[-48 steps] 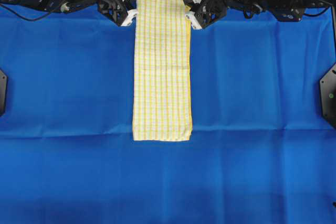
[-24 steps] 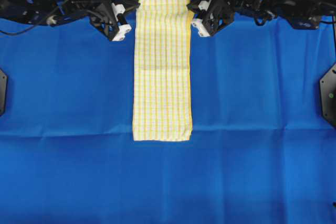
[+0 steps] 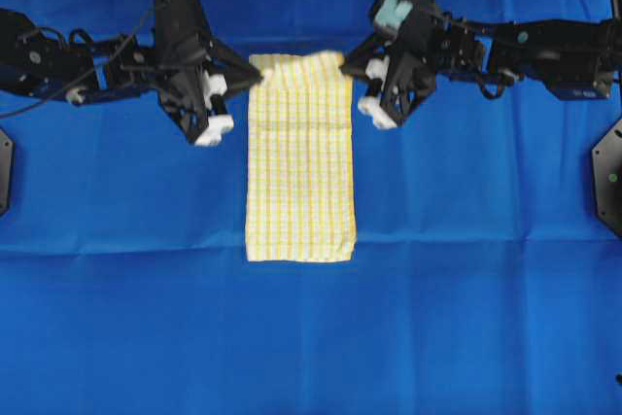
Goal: Fold the yellow towel.
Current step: 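Grasp the strip's top corners and fold them down onto the bottom half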
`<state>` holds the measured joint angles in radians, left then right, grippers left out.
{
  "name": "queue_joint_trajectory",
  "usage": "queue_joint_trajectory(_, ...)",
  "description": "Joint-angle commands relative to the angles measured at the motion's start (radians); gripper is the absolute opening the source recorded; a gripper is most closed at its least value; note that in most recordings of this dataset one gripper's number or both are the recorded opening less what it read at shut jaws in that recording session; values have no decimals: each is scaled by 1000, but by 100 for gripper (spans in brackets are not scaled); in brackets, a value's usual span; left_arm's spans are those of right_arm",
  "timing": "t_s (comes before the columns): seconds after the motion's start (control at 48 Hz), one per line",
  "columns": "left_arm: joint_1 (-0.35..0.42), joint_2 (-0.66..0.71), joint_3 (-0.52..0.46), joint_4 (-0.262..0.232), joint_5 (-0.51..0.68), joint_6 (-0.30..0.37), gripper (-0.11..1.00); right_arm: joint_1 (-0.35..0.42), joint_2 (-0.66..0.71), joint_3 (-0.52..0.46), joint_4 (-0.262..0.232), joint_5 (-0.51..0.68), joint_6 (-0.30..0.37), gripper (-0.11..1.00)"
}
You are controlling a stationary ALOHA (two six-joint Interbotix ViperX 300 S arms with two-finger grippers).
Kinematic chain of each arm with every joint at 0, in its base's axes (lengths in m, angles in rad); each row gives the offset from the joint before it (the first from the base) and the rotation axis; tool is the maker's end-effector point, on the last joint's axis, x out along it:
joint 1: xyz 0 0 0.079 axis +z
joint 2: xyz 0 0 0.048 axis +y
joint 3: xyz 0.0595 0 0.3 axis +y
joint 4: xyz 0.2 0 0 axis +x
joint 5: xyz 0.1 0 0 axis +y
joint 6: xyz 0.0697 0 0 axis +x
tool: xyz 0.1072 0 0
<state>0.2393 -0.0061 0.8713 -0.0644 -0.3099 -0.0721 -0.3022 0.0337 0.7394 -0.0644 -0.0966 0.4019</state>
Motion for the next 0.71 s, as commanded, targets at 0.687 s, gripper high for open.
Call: queue_joint_trajectory(0.687, -316, -28, 37, -2, 0, -209, 2, 278, -38, 37, 103, 5, 5, 8)
